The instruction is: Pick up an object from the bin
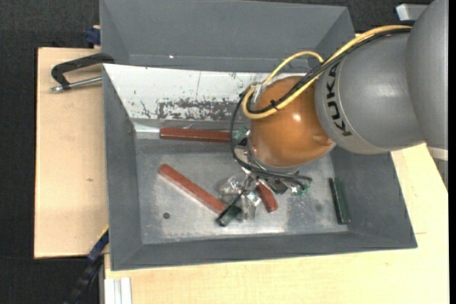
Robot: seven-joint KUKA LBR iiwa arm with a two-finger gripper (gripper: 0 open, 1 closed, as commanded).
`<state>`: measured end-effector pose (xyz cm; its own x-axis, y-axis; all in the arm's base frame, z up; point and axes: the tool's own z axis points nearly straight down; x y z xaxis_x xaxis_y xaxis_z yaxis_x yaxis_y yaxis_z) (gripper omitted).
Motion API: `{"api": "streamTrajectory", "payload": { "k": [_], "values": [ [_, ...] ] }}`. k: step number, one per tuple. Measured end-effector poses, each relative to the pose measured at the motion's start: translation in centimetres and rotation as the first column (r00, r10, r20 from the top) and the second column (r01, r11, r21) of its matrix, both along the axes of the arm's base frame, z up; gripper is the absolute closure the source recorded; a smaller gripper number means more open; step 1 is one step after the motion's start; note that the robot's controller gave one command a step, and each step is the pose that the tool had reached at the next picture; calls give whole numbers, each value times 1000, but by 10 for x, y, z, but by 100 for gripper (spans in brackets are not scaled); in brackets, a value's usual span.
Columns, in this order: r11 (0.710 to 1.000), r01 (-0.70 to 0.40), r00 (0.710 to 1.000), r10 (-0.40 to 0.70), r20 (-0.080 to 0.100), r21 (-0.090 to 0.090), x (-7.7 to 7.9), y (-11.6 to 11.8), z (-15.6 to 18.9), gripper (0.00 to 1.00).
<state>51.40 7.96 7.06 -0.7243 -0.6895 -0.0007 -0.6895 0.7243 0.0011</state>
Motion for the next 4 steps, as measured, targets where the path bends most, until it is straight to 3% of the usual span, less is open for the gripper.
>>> {"api": "streamTrajectory", "payload": {
  "k": [1, 2, 3, 4],
  "values": [
    [1000, 0, 1000, 0, 0, 0, 0, 0, 0, 100],
    [999, -48, 999, 48, 4, -1, -2, 39, 0, 100],
    [981, -196, 981, 196, 0, -1, -9, -72, 1, 100],
    [981, -196, 981, 196, 1, 0, -9, -72, 1, 100]
  ]
}}
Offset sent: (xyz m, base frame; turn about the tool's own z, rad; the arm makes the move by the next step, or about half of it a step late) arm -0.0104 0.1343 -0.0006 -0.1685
